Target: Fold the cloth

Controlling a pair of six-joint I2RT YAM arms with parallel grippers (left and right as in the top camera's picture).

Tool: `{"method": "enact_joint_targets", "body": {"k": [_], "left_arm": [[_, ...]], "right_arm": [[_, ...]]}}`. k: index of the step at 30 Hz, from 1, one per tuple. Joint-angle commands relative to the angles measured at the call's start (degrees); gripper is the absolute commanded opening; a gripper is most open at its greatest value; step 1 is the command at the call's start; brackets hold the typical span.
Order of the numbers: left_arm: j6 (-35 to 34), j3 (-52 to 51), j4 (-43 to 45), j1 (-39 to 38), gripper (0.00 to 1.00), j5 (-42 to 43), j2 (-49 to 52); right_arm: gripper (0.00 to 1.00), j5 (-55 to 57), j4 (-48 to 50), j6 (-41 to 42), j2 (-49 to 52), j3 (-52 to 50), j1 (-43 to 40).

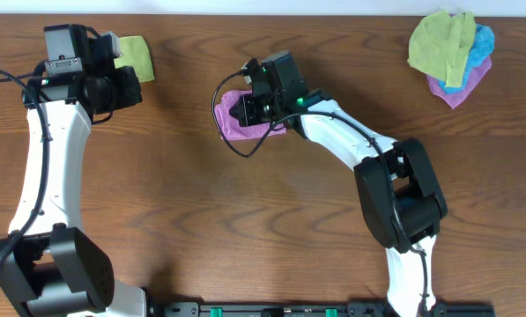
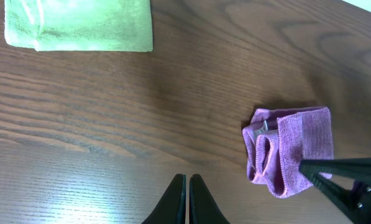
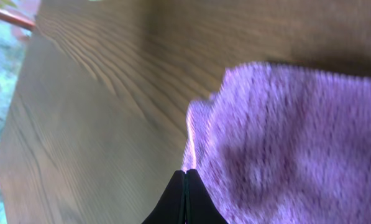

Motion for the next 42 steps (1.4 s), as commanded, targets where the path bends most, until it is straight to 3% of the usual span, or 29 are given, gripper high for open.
{"method": "enact_joint_targets", "body": {"k": [1,4,10,26,38,42], "left_arm": [[0.0,-0.5,0.4,0.2,0.06,-0.2,0.3],[0.0,-0.5,0.6,0.2,0.06,-0.2,0.3],[0.4,-0.5,0.7,0.2,0.06,-0.2,0.3],[0.4,-0.5,1.2,0.1,0.06,-0.2,0.3],[0.4,-0.5,1.2,0.1,0.06,0.5,0.3],[0.4,-0.5,1.2,0.0,0.06,2.9,0.3]], "right_arm": [[0.01,-2.8,2.1,2.2,0.1,0.2,-0.2],[0.02,-6.1,3.2,3.7,0.0,0.2,-0.5],[0.01,1.8,-5.9,1.0,0.1,0.2,-3.0],[0.01,4.2,-3.1,1.8,3.7,0.2,-1.0],[0.01,2.5,0.7,3.9,4.7,0.2,-0.4],[0.01,-7.8,3.3,4.8,3.3,1.6,-1.8]]}}
